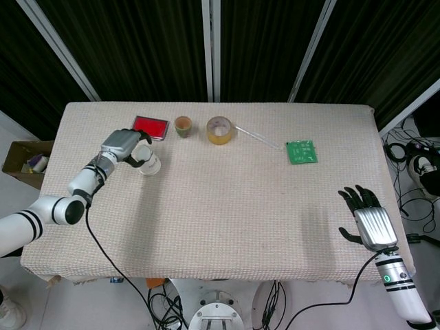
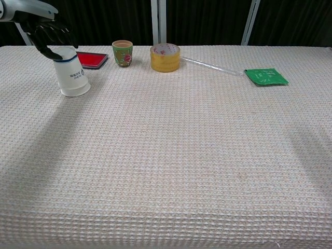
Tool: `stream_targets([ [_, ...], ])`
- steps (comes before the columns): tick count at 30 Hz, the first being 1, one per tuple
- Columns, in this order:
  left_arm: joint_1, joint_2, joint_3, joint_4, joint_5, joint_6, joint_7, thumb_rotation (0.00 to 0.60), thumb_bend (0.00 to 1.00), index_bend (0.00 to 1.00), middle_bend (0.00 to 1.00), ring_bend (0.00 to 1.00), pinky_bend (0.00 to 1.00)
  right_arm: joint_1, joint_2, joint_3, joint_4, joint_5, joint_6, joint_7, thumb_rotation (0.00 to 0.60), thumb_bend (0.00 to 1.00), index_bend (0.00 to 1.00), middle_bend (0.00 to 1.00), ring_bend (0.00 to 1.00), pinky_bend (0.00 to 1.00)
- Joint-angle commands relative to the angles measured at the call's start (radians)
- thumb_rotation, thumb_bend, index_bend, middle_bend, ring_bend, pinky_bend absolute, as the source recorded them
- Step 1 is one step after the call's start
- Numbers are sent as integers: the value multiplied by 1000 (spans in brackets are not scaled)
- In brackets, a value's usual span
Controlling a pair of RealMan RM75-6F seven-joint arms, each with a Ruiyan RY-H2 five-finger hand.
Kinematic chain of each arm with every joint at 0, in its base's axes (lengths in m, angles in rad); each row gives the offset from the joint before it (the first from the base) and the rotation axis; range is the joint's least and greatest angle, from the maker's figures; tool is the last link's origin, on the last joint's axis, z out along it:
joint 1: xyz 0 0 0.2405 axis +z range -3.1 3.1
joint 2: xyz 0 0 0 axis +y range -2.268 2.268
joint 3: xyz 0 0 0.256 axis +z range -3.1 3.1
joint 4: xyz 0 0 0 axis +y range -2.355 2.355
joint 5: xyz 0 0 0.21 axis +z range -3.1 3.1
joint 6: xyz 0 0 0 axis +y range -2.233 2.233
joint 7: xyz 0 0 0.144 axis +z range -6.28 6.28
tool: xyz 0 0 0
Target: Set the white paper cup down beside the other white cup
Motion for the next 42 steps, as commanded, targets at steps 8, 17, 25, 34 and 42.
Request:
stream_targets([
  [8, -13, 7, 16, -4, -7, 4, -5, 600, 337, 357, 179, 173, 170, 2, -3, 0, 5, 6, -5, 4, 600, 138, 155, 141, 20, 133],
  [17, -9, 64, 28, -84, 23, 60, 16, 600, 337, 376, 179, 172, 170, 1, 2, 0, 0, 2, 2, 5, 600, 139, 155, 141, 20, 133],
  [25, 58, 208, 13, -314, 127, 269, 62, 600, 335, 377, 179, 172, 170, -4, 10, -4, -5, -10, 17, 7, 600, 139, 155, 141, 20, 133],
  [34, 146, 267, 25, -524, 370, 428, 92, 600, 330, 389, 179, 172, 168, -9, 4, -10, -3, -19, 23, 12, 600, 139, 155, 141, 20, 133],
  [42, 84, 81, 18, -406, 324, 350, 180, 600, 328, 394, 179, 172, 162, -8, 4, -12, -7, -20, 21, 5, 600, 139, 155, 139, 20, 133],
])
